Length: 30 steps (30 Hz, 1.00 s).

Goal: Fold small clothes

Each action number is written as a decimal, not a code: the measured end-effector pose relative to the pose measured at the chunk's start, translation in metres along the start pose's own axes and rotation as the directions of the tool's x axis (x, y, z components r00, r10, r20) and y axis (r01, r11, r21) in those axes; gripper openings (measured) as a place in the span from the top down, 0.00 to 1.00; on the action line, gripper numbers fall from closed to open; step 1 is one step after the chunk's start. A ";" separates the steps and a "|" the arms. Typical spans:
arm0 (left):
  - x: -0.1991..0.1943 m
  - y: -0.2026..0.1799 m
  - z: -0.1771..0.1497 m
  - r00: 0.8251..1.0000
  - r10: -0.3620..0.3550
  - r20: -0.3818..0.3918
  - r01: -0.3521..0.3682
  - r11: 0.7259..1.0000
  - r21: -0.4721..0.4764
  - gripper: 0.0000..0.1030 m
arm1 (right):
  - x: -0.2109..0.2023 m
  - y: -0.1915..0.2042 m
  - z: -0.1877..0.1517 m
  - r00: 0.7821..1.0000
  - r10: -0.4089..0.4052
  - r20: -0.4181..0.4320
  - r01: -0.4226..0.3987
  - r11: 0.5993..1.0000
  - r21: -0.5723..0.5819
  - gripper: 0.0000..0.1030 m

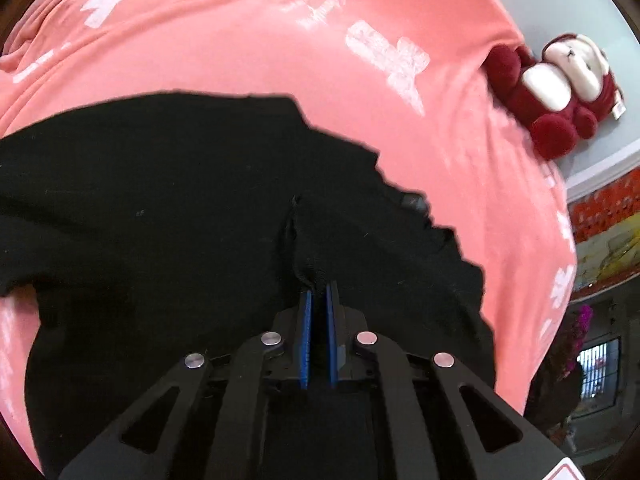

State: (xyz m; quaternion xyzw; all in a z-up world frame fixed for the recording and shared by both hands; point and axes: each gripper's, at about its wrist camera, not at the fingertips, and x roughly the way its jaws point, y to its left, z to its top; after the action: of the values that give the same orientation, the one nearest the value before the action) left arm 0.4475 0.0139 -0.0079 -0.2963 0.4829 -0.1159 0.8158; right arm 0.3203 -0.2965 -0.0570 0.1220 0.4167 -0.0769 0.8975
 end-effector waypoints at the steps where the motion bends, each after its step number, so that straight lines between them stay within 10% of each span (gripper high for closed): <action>1: -0.007 -0.002 0.004 0.999 -0.027 0.032 0.027 1.000 0.005 0.96 | 0.000 -0.002 0.001 1.000 -0.003 0.004 0.003 1.000 0.005 0.51; 7: -0.035 -0.001 0.028 0.992 -0.009 0.128 0.006 1.000 0.020 0.96 | 0.008 -0.006 0.005 1.000 0.008 -0.004 -0.008 1.000 0.024 0.52; 12: -0.016 -0.001 0.020 0.999 0.014 0.046 -0.017 0.997 0.078 0.96 | 0.015 -0.023 0.012 1.000 -0.013 0.002 0.013 0.997 0.072 0.82; 16: -0.005 0.005 0.011 0.999 0.035 0.028 -0.037 0.997 0.074 0.96 | 0.013 -0.057 0.011 0.999 0.039 0.007 -0.040 0.974 0.224 0.74; 22: 0.001 0.019 0.007 0.997 0.077 0.017 -0.078 0.994 0.077 0.94 | 0.008 -0.037 0.006 1.000 -0.025 0.001 0.024 0.991 0.130 0.74; 26: -0.022 0.035 0.004 1.000 0.019 0.025 -0.018 1.000 -0.011 0.87 | -0.018 -0.039 0.006 0.999 -0.040 0.013 0.038 0.990 0.139 0.66; 30: -0.068 0.082 -0.007 0.997 0.026 0.070 -0.018 0.994 -0.110 0.51 | -0.068 -0.006 -0.019 0.999 -0.008 0.042 0.010 0.999 -0.042 0.66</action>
State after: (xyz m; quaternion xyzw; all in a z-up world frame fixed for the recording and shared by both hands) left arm 0.3990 0.1087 -0.0099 -0.3392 0.4623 -0.0697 0.8163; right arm 0.2613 -0.2939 -0.0176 0.0997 0.3998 -0.0748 0.9081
